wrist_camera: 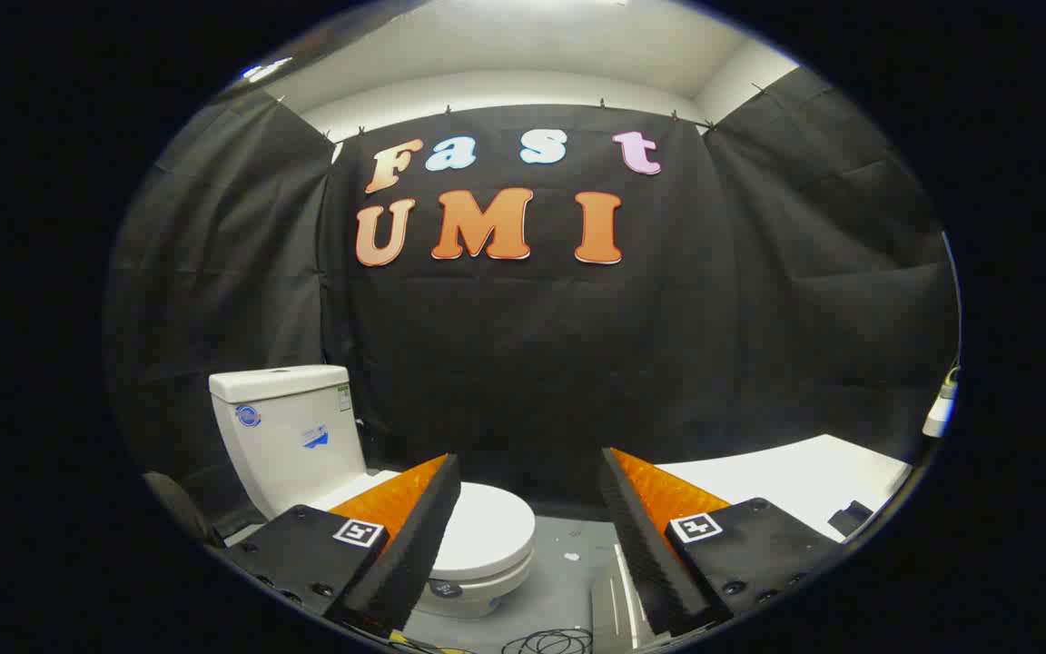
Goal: Open the toilet lid.
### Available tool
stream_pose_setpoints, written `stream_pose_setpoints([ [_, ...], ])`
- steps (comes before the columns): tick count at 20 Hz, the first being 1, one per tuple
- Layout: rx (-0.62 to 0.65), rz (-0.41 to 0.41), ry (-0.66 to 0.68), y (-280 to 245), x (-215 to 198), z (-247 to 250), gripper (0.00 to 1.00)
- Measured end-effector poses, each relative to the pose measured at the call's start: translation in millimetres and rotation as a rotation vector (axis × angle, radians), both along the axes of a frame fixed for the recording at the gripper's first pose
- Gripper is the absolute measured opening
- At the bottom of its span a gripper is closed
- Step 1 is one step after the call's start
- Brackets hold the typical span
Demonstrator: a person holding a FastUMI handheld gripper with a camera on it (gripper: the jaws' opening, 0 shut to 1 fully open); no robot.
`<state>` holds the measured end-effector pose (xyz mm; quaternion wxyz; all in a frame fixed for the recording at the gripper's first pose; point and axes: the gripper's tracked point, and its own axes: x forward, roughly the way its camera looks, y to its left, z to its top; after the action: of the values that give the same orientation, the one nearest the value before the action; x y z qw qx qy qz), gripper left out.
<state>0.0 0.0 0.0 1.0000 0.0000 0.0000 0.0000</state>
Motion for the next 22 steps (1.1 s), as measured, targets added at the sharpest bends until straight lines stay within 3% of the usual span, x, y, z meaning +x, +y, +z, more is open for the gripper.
stream_pose_setpoints([
  [5,0.035,-0.053,-0.055,-28.6,-25.8,17.6,0.98],
  [22,0.017,-0.01,-0.111,4.4,-29.0,24.8,0.98],
])
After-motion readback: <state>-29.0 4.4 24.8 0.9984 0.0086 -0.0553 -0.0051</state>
